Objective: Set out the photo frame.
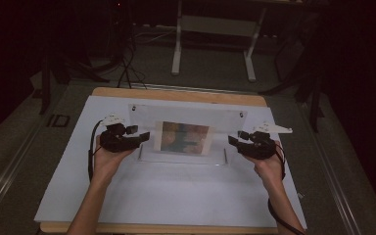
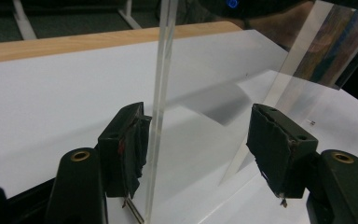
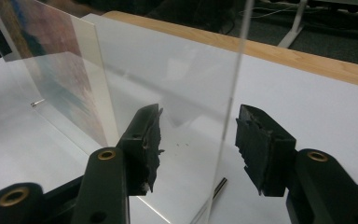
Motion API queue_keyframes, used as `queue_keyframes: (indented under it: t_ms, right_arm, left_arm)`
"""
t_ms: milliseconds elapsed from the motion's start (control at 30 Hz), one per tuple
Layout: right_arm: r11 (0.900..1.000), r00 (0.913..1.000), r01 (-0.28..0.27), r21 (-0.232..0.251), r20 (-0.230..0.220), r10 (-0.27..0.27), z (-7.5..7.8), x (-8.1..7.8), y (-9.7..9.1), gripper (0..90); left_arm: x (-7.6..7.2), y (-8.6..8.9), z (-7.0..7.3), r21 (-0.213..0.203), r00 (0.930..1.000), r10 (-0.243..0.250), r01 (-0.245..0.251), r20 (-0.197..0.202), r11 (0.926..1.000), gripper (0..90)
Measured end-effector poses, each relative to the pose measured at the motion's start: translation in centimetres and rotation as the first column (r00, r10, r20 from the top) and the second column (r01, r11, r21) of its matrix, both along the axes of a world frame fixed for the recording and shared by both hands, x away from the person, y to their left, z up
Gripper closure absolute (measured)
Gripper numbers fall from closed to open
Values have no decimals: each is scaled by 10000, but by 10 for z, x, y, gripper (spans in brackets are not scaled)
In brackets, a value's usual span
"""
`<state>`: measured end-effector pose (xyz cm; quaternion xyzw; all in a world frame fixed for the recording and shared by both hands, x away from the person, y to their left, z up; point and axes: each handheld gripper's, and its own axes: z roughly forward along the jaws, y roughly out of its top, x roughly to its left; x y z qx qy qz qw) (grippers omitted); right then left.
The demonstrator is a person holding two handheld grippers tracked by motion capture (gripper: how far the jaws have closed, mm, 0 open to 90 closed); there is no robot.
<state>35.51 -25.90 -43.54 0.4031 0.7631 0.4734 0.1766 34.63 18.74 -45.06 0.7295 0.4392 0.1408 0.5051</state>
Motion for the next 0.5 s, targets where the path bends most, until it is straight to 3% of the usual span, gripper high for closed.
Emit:
queue_keyframes:
  t_ms: [267,500]
  right_arm:
    - [9995,9998,199,252,58,-200,0,-6,-13,487]
    - [10000,9998,-18,9,-186,18,-7,-7,-20,486]
  left_arm:
    - [-14,17,2,-148,9996,201,-198,175,9997,372]
    - [-21,30,-2,17,9989,470,-470,-3,9989,372]
